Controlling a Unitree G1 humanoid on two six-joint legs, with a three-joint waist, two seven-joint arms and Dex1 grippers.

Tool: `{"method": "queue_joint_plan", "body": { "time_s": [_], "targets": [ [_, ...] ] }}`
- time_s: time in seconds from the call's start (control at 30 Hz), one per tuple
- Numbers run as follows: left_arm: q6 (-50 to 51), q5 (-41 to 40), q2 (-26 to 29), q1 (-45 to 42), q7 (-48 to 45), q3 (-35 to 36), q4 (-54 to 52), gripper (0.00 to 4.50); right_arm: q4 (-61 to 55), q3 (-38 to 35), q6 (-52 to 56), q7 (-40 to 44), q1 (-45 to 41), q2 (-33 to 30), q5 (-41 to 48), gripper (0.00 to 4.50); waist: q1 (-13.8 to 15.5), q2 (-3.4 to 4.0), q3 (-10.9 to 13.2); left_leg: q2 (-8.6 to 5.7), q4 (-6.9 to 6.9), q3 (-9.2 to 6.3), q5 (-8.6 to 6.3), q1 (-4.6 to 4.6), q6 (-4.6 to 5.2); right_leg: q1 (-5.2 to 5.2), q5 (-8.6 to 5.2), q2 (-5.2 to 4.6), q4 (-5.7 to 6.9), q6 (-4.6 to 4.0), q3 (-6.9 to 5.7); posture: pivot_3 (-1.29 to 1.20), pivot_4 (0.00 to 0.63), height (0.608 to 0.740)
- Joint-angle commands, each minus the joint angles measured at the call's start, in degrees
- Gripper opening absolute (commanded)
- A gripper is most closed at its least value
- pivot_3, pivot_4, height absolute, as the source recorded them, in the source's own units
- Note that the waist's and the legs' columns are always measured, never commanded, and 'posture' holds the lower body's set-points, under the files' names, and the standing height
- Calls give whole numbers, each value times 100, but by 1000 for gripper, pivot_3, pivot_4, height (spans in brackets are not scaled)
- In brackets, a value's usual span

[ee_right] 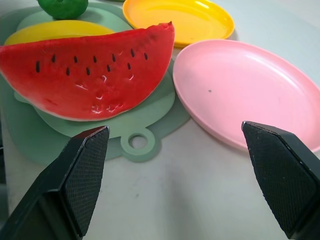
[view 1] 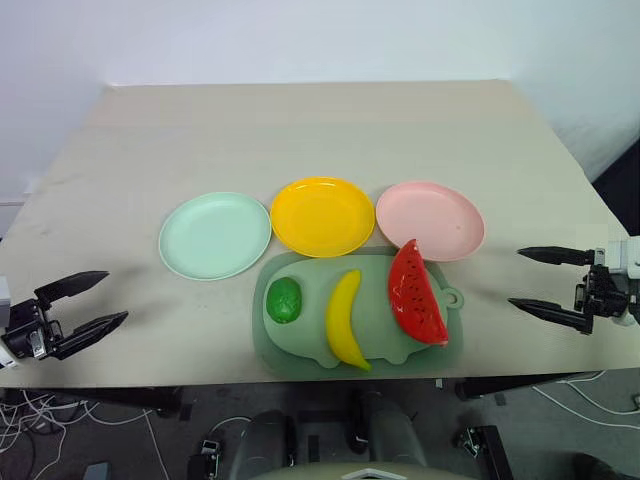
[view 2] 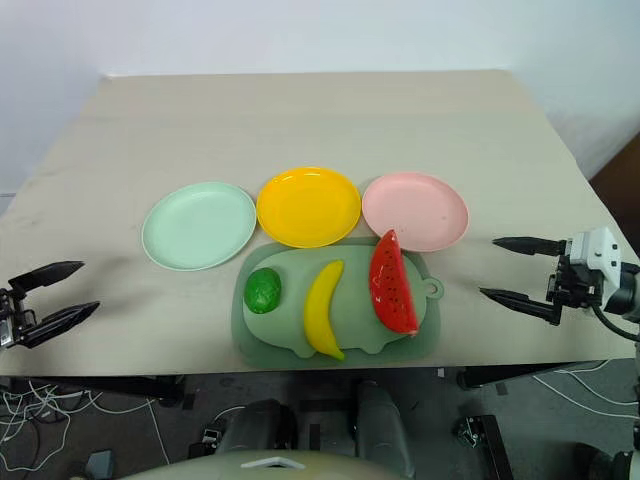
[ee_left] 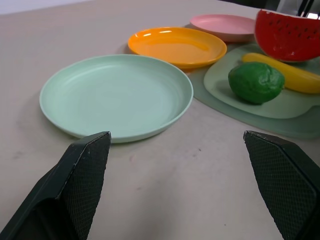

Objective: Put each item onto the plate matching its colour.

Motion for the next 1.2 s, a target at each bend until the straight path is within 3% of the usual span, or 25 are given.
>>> {"method": "queue_joint_plan", "body": {
  "time_s": [0.03, 0.43, 1.2],
  "targets": [
    [-176, 44, -10, -199, -72, -47, 215, 4466, -282, -266, 51, -35, 55, -95, 183, 4500, -1, 0, 0, 0, 0, 1, 0, 1, 0, 0, 0, 0, 2, 0, 0, 0, 150, 736],
    [-539, 142, -42, -741, -359, -227, 828, 4466, -1121, -561, 459, -420, 613, 51, 477, 4500, 0, -1, -1, -2, 0, 3, 1, 0, -1, 0, 2, 0, 2, 2, 0, 0, 150, 736],
    [-63, -147, -346, -1199, -4, -422, 56, 4466, -1498, -417, 1029, -709, 189, 239, 816, 4500, 2, -2, -2, -10, 1, 5, 2, 3, -4, 4, 13, 2, 5, 20, 0, 0, 150, 736]
  ]
}}
